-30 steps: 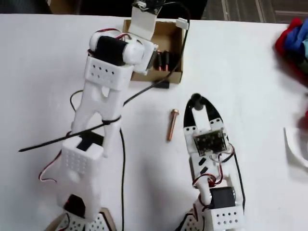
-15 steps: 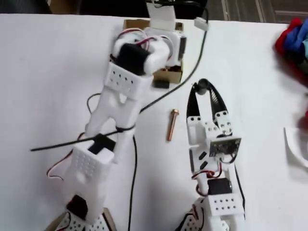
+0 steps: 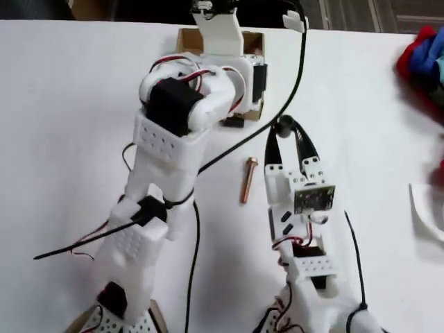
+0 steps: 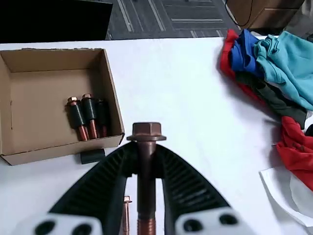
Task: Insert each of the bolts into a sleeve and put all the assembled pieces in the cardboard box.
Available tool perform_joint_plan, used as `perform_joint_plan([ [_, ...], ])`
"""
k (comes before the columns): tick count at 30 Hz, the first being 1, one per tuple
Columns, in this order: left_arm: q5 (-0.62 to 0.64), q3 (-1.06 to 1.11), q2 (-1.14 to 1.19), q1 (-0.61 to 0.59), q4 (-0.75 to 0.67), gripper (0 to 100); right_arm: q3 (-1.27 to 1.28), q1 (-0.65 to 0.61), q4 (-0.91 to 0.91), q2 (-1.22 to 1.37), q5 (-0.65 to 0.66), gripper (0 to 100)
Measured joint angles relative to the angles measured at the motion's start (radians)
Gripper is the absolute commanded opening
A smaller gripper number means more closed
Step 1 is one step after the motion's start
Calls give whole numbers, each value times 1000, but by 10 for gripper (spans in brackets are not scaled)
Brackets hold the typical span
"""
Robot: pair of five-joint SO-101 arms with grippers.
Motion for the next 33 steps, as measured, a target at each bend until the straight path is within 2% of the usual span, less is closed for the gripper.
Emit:
perform_joint_plan([
  [5, 11, -17, -2, 5, 0, 24, -72, 0, -5, 124, -5, 22],
  [10, 11, -9, -2, 18, 2, 24, -81, 0, -87, 189, -5, 22],
  [15, 11, 140, -23, 55, 2, 24, -81, -55, -126, 236, -5, 22],
  [19, 11, 256, -149, 66, 2, 24, -81, -104, -127, 250, -5, 22],
  [25, 43, 468, -364, 2, 2, 24, -87, -110, -190, 258, -5, 22],
  [28, 61, 583, -368, -66, -69, 24, -94, -110, -190, 259, -5, 22],
  [33, 54, 761, -368, -129, -310, 24, -190, -110, -115, 358, -5, 22],
])
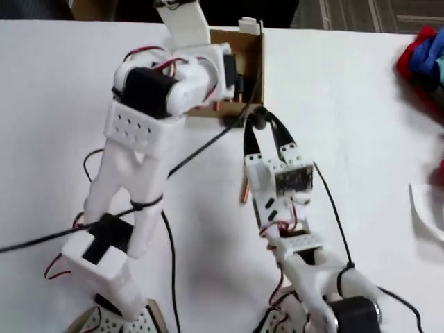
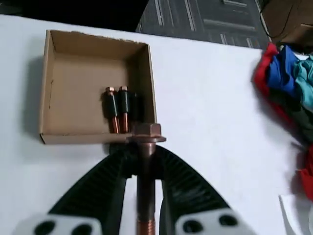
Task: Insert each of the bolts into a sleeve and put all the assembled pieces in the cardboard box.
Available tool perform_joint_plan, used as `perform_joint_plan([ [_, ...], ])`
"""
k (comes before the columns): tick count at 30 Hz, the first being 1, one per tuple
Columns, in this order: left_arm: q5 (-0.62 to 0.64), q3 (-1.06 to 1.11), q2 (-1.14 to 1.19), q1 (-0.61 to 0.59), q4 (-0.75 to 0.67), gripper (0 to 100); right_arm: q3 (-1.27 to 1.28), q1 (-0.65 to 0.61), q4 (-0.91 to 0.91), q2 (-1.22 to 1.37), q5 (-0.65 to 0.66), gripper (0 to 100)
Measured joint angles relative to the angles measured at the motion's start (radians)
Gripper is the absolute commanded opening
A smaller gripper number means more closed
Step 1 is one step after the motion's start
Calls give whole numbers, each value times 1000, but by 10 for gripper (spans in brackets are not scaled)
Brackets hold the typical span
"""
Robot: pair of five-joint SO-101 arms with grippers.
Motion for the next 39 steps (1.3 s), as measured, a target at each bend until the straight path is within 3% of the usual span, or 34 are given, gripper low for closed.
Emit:
perform_joint_plan([
  [8, -6, 437, -118, -11, -242, 24, -89, 11, -146, 259, 0, 21],
  [11, -40, 664, -269, -31, -419, 24, -89, 9, -189, 321, 0, 21],
  [14, -101, 957, -431, -37, -690, 24, -89, 12, -216, 339, 0, 21],
  [18, -144, 1352, -568, -32, -1180, 25, -103, 9, -245, 344, 0, 21],
  [22, -155, 1551, -582, -20, -1582, 26, -144, 9, -249, 356, 0, 21],
  [29, -209, 1564, -589, 28, -1712, 26, -244, 2, -250, 493, 0, 21],
  [39, -279, 1468, -410, 40, -1729, 26, -255, -18, -324, 545, 0, 21],
])
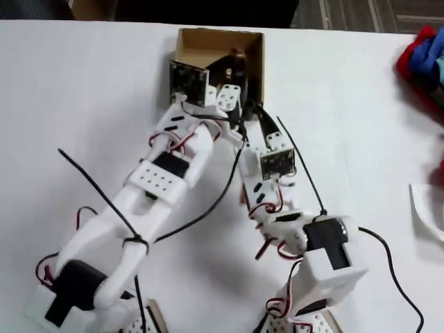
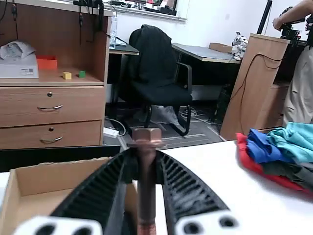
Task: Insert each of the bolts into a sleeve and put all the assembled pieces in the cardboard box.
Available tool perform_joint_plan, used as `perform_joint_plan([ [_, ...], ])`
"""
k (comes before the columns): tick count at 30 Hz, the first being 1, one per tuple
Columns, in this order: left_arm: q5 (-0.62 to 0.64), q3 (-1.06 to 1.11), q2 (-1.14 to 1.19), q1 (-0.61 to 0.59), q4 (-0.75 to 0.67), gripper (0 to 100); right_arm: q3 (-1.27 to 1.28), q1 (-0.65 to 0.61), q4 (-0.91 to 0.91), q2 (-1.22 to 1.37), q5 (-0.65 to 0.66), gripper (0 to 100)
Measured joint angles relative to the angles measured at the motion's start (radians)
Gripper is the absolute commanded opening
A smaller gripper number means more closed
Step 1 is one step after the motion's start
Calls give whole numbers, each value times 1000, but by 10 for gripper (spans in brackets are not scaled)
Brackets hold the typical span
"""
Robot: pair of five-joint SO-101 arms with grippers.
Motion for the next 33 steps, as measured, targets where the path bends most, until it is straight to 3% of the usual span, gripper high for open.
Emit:
perform_joint_plan([
  [7, 0, -11, 11, 49, 0, 25, 0, 0, 0, 0, 0, 21],
  [16, -2, -11, 11, 29, 17, 25, 2, 0, 0, 0, 0, 21],
  [19, -2, 23, -11, -15, 135, 25, 11, 0, -2, 0, 0, 21],
  [28, 0, 166, -175, -181, 671, 24, 17, 107, -3, 2, 0, 21],
  [33, -2, 150, -112, -219, 845, 24, 17, 109, -3, 2, 0, 21],
])
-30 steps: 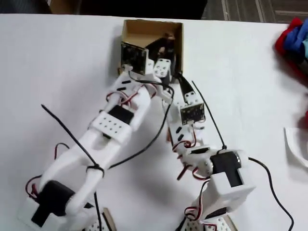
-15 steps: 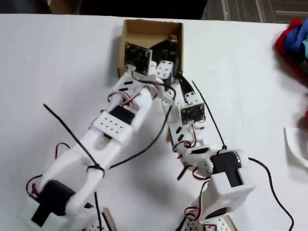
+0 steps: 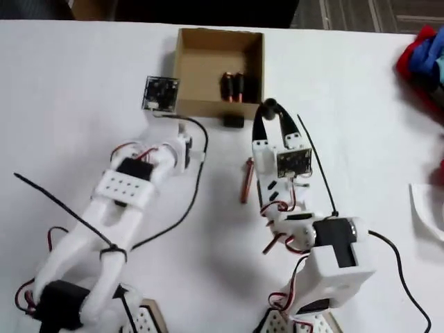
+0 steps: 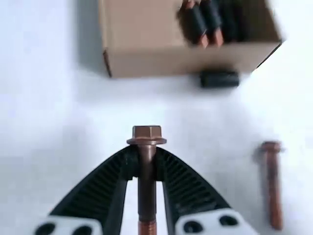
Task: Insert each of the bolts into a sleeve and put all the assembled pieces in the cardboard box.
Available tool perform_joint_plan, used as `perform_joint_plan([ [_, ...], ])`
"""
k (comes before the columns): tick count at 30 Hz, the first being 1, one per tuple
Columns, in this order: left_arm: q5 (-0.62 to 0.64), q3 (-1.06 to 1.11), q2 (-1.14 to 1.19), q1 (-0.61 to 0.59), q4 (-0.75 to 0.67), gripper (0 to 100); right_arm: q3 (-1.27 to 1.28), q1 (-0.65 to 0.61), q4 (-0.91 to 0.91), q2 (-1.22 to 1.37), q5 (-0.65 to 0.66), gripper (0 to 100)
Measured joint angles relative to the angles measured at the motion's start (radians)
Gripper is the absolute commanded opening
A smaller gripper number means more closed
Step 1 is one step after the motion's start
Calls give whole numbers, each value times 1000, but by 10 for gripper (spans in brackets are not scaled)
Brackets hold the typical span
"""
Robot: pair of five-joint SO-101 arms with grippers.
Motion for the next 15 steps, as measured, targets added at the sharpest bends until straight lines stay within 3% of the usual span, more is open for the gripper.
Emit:
perform_joint_plan([
  [10, 2, -436, 433, -6, 522, 24, 0, 0, 0, 0, 0, 21],
  [15, 2, -618, 654, -6, 640, 25, 0, 0, 0, 0, 0, 21],
])
